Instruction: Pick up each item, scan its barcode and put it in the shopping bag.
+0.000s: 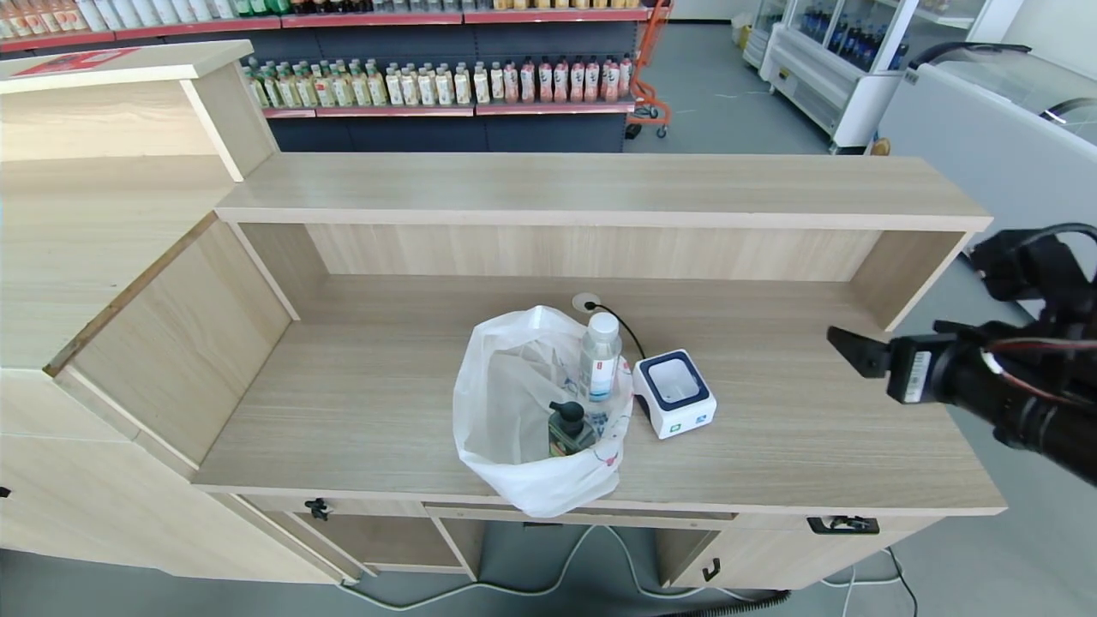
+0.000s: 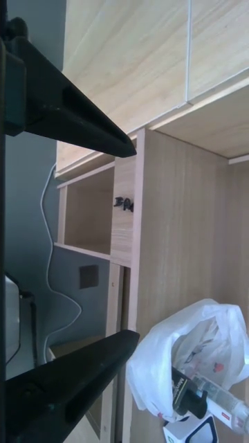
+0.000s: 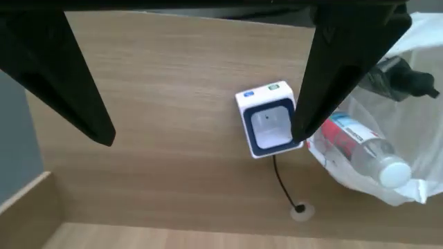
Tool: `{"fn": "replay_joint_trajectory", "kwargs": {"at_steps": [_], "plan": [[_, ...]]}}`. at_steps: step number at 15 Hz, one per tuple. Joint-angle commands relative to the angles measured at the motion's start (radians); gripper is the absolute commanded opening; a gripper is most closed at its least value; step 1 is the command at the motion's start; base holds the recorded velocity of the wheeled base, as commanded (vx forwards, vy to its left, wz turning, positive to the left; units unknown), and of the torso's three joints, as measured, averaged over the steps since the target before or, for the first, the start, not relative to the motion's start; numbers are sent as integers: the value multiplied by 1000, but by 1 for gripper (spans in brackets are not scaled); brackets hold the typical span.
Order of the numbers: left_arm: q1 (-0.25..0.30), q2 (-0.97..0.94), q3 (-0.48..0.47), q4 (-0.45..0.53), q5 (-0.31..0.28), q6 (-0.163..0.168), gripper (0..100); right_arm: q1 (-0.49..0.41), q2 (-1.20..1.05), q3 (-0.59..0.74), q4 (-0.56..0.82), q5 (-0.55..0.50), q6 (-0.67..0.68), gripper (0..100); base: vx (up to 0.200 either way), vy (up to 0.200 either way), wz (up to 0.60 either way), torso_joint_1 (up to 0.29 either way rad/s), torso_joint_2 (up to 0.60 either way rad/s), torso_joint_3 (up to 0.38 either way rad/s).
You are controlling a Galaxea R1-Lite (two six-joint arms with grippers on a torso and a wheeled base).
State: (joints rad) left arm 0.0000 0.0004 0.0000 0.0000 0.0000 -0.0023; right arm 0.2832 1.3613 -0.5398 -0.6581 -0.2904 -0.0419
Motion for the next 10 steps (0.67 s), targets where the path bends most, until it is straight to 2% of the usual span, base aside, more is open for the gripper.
{"fn": "replay_joint_trajectory", "kwargs": {"at_steps": [1,2,6,7,8,9,10], "plan": [[0,0,0,0,0,-1,100,42,-364,215,167,-182,-23,100,0,0,0,0,0,0],[0,0,0,0,0,-1,100,47,-407,230,206,-214,-26,100,0,0,0,0,0,0],[0,0,0,0,0,-1,100,82,-461,236,218,-197,-12,100,0,0,0,0,0,0],[0,0,0,0,0,-1,100,39,-496,265,206,-47,-4,100,0,0,0,0,0,0],[0,0,0,0,0,-1,100,-45,-531,313,207,47,-15,100,0,0,0,0,0,0],[0,0,0,0,0,-1,100,-58,-539,322,207,62,-16,100,0,0,0,0,0,0],[0,0,0,0,0,-1,100,-191,-651,463,193,159,-56,100,0,0,0,0,0,0]]}}
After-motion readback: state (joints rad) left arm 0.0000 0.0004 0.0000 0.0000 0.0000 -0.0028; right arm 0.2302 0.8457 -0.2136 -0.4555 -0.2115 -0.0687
